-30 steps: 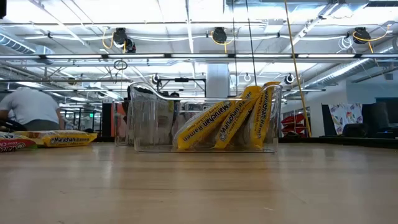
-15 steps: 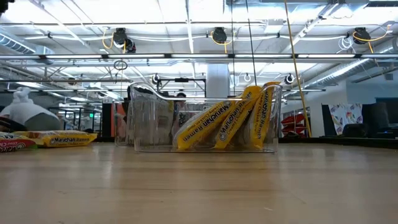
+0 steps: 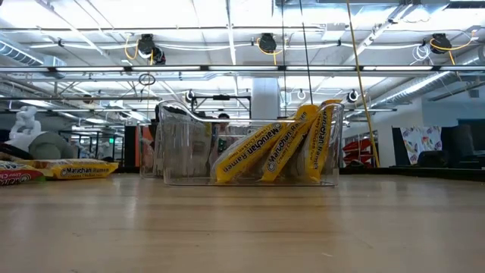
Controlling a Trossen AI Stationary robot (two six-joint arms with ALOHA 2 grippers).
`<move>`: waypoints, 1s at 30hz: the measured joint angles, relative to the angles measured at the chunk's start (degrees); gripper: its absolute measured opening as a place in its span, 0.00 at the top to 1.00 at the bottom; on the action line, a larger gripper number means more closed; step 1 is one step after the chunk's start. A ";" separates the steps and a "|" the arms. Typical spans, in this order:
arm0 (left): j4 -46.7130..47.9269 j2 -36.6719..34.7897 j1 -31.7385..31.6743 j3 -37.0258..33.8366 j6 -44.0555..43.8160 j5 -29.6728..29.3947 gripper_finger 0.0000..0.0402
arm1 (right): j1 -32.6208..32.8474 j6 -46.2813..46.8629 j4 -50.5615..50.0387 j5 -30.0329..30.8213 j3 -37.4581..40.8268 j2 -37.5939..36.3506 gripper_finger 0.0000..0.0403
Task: Sort Maruchan noodles
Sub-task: Put the green noodle pack into the top right transparent bin
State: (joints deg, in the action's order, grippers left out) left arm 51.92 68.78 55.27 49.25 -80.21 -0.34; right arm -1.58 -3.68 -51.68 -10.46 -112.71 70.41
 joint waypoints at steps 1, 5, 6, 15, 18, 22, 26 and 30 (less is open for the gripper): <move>0.02 -0.03 0.00 0.00 0.22 0.10 0.99 | 0.00 0.00 -0.01 0.00 0.00 0.00 0.77; -0.05 -0.03 0.00 0.00 -0.91 0.35 0.98 | 0.01 0.00 0.00 0.00 0.00 0.00 0.77; -0.08 -0.03 0.00 0.00 -1.46 0.30 0.98 | 0.00 0.00 -0.01 -0.01 0.00 0.00 0.77; 1.11 0.24 -0.13 0.02 -0.92 -0.26 0.91 | 0.15 0.02 -0.05 -0.03 0.00 0.44 0.77; 1.37 0.21 -0.07 0.02 -0.40 -3.02 0.88 | 0.68 0.04 -0.06 -0.04 0.00 0.54 0.77; 2.89 0.21 -0.11 0.02 0.01 -5.46 0.83 | 1.97 0.04 -0.06 -0.04 0.00 0.61 0.77; 5.39 0.21 -0.11 0.02 -0.31 -5.73 0.79 | 3.08 0.04 -0.06 -0.04 0.00 0.59 0.77; 8.01 0.49 0.19 0.02 4.80 -5.73 0.79 | 3.95 0.03 -0.06 -0.04 0.00 0.60 0.77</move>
State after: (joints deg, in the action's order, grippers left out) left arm 59.93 69.27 55.46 49.28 -75.41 -6.07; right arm 2.37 -3.66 -51.75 -10.50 -112.71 71.01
